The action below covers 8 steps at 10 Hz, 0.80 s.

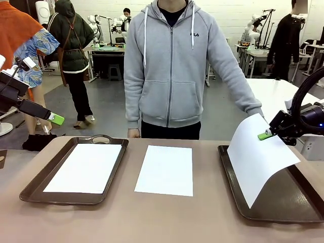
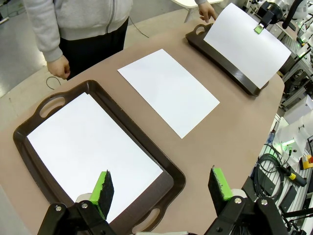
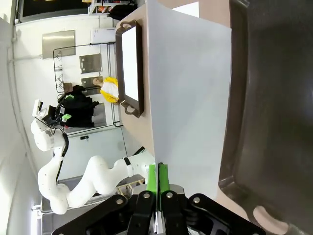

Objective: Sort the A4 documents.
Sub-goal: Place the A4 Paper in the designated Handle tray.

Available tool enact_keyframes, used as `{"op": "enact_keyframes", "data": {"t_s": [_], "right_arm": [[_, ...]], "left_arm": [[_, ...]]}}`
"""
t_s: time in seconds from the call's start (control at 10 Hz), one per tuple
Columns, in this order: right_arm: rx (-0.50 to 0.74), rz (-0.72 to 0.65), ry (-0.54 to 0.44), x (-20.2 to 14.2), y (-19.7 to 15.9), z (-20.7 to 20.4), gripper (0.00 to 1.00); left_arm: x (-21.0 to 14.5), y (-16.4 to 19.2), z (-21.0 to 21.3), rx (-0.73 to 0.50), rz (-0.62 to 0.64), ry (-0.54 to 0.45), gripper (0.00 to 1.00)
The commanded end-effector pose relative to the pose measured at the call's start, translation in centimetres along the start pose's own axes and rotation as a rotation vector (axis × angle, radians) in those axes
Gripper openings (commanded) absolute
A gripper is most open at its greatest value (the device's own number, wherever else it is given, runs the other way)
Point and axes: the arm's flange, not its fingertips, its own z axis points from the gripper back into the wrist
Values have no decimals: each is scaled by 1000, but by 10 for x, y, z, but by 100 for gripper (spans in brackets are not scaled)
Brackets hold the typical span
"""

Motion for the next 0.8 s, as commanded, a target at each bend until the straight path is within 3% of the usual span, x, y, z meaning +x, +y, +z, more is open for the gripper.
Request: {"op": "enact_keyframes", "data": {"t_s": [0.0, 0.7], "right_arm": [[18, 49, 27, 13, -5, 6, 1], [150, -5, 47, 33, -51, 10, 1]], "left_arm": [[0, 0, -1, -5, -1, -4, 100], [0, 0, -1, -5, -1, -4, 100]]}}
